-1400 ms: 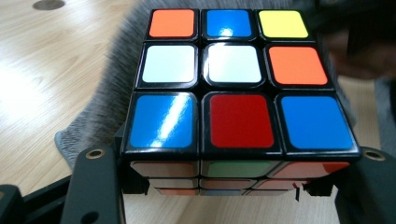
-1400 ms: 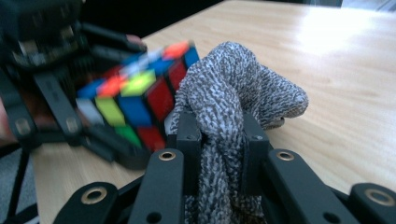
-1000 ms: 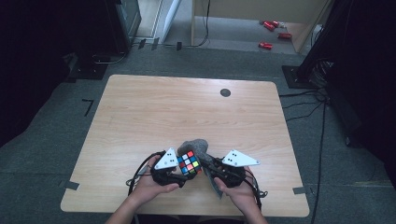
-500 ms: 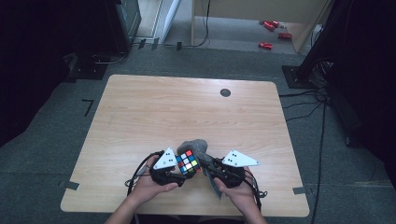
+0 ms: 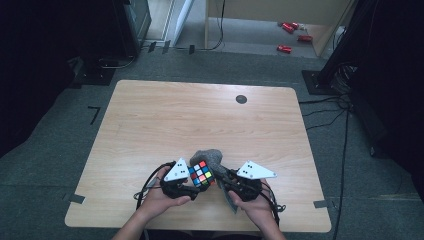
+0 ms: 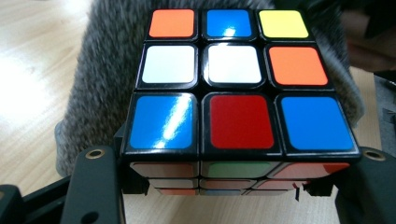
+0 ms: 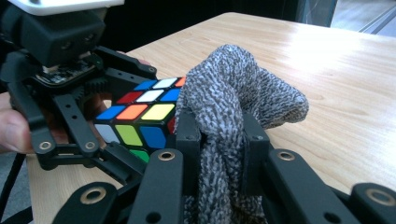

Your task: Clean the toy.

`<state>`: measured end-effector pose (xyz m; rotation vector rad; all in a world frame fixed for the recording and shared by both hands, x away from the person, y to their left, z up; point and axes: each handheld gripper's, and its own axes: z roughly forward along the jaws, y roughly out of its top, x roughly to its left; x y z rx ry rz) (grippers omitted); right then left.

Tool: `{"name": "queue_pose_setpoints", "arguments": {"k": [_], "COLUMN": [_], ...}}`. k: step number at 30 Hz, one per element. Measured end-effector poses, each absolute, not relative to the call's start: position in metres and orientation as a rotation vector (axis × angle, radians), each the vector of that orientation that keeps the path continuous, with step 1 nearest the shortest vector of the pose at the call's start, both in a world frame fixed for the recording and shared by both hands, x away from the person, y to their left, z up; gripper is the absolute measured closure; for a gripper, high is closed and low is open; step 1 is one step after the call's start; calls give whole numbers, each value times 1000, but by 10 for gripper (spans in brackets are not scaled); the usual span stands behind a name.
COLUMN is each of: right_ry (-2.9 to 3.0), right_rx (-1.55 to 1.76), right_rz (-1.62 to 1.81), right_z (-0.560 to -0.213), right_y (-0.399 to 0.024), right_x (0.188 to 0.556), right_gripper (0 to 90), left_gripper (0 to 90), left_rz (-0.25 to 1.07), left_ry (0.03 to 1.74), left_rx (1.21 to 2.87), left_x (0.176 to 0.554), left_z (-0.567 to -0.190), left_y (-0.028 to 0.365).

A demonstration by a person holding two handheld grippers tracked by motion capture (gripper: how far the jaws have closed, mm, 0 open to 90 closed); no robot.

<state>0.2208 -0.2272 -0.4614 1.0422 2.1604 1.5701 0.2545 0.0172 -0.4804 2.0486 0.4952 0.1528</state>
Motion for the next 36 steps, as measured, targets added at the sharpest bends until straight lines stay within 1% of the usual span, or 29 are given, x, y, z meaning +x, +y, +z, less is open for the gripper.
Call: {"name": "queue_pose_setpoints", "arguments": {"k": [5,8,15,17,23,33,36], "right_ry": [2190,2204,2176,2187,2234,2185,2183], "right_rx": [1071,1076,1043,1063,1117,1067,1082], "right_rz": [1548,1548,1581,1580,1541,1563,1575], "right_z": [-471,-472,-463,-467,-479,-468,-470], "right_y": [-227,-227,-228,-229,-229,-227,-229], "right_x": [224,225,221,223,228,222,223], "right_gripper": [756,755,755,754,754,756,755], "left_gripper": [348,347,348,348,348,348,348], "left_rz": [150,139,143,157,152,143,156], "left_ry": [528,540,533,531,553,531,525], "left_rx": [1998,2006,2045,2057,2021,2065,2069], "left_x": [258,258,255,254,258,253,252], "left_z": [-476,-479,-483,-483,-478,-485,-483], "left_y": [26,24,18,17,23,15,13]}}
